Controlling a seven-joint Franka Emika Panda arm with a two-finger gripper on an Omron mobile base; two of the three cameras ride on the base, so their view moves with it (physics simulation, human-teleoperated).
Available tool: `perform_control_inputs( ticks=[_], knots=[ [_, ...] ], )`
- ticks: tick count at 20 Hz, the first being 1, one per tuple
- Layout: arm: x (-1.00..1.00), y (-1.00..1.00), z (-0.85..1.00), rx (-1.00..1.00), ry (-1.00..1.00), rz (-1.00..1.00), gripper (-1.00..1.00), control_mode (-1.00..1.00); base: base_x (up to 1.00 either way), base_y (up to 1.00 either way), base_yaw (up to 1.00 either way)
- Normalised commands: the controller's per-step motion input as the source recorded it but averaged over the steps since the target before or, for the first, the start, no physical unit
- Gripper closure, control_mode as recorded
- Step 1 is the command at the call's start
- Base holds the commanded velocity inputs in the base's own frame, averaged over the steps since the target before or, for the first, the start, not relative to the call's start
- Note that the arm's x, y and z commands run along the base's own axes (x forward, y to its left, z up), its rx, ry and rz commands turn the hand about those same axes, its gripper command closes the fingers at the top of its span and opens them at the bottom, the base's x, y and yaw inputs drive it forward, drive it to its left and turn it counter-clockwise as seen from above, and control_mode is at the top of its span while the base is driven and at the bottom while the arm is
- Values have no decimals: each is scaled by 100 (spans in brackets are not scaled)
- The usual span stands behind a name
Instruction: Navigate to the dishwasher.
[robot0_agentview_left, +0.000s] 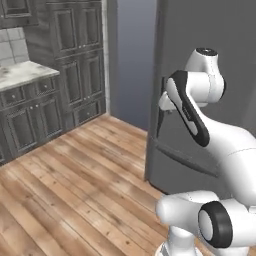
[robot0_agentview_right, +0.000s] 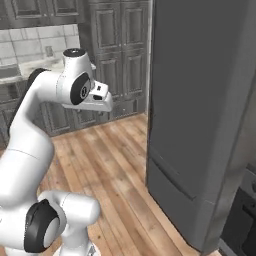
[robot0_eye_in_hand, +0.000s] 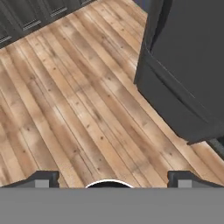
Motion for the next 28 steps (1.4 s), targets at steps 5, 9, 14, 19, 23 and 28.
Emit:
perform_control_inputs(
  ticks=[5, 9, 14, 19, 23, 28],
  knots=[
    [0, 0, 0, 0, 0, 0, -100, 100, -15, 76, 48],
    [0, 0, 0, 0, 0, 0, -100, 100, -9, 39, 58],
    [0, 0, 0, 0, 0, 0, -100, 100, -3, 27, 59],
    [0, 0, 0, 0, 0, 0, -100, 100, 0, 23, 60],
    [0, 0, 0, 0, 0, 0, -100, 100, 2, 15, 60],
    [0, 0, 0, 0, 0, 0, -100, 100, 3, 3, 58]
  ],
)
